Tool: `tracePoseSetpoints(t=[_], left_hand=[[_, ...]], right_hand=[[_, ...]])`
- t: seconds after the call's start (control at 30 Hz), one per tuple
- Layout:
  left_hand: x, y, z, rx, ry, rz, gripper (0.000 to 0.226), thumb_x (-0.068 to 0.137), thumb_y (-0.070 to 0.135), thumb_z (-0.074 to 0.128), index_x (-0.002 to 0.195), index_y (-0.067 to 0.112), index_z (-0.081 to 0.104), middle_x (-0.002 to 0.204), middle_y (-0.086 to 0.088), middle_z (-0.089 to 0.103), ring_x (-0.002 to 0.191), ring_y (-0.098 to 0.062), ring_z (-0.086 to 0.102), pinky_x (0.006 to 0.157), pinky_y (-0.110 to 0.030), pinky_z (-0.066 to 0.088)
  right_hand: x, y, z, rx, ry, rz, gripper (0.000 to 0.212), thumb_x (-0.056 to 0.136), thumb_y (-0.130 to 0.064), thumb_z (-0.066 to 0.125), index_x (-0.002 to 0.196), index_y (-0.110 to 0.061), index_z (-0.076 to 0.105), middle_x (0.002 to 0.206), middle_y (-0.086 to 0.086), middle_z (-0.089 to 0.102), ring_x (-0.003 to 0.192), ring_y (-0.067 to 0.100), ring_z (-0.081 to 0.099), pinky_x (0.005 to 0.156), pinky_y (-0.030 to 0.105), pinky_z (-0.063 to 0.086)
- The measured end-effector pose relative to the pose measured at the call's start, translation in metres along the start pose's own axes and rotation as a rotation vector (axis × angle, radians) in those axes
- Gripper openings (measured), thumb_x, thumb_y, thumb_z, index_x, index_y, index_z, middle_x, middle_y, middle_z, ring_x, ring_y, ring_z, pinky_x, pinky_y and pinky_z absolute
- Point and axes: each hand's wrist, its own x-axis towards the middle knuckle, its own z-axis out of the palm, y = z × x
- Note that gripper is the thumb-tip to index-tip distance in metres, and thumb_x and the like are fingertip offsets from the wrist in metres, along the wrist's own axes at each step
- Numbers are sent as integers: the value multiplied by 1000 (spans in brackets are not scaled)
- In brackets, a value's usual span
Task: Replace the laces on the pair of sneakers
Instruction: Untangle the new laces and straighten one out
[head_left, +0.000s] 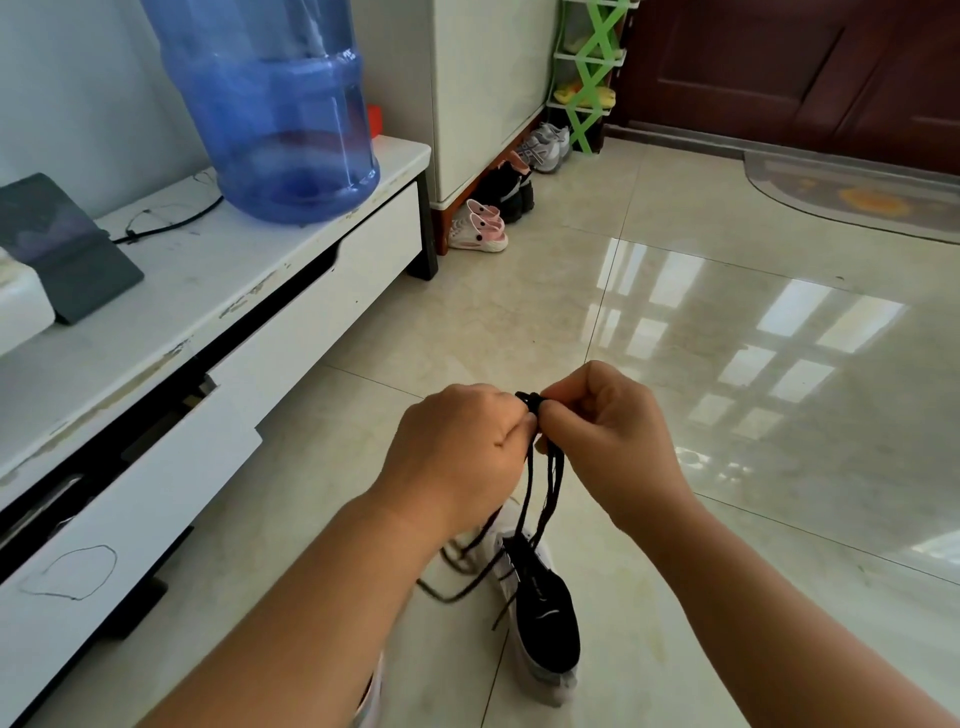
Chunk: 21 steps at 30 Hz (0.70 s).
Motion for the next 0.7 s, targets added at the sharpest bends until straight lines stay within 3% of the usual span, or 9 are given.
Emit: tracePoseSetpoints(t=[0.1,0.23,0.3,0.4,0.47,0.6,0.7], left_hand=[[-5,11,3,31,50,-8,46,94,27,45,54,21,24,52,6,32,49,-15,32,45,-23,20],[-7,17,6,-5,81,-27,46,94,25,45,54,22,22,49,6,29,45,-11,28,44,-24,18],[-7,16,6,-4,88,-12,45,94,25,44,54,22,23,50,6,30,46,-13,30,45,-25,19],[-7,10,3,-18,146,3,38,93,25,47,56,21,43,53,6,40,51,-16,38,46,-27,24],[-7,0,-1,-52,224,-40,24,93,25,50,75,18,65,57,8,47,55,-17,45,48,-26,29],[-6,-6,-1,-349,167,-220,17,88,28,61,103,24,67,66,12,58,58,-8,56,58,-23,46],[-5,-1,4,-377,152,-228,15,85,27,65,99,24,69,80,8,67,67,-7,61,61,-16,48]], right_hand=[[4,4,4,6,72,54,10,75,-2,58,71,-11,60,55,-3,62,50,9,56,47,24,45],[9,9,6,23,136,88,9,75,-2,57,73,-11,59,57,-4,61,50,7,56,48,25,46],[9,10,8,61,137,98,10,76,-1,56,73,-10,60,61,-2,62,48,2,56,46,19,44],[11,8,4,236,78,127,11,81,3,58,76,-7,61,66,4,65,54,5,61,50,15,46],[12,7,-3,347,-6,118,10,85,2,60,81,-8,61,67,4,68,60,11,64,55,17,48],[8,9,-5,364,-143,44,20,85,5,60,96,-12,63,72,-1,70,72,13,69,66,19,52],[3,6,0,305,-199,-11,26,85,3,60,101,-16,68,87,2,73,86,16,70,80,24,55]])
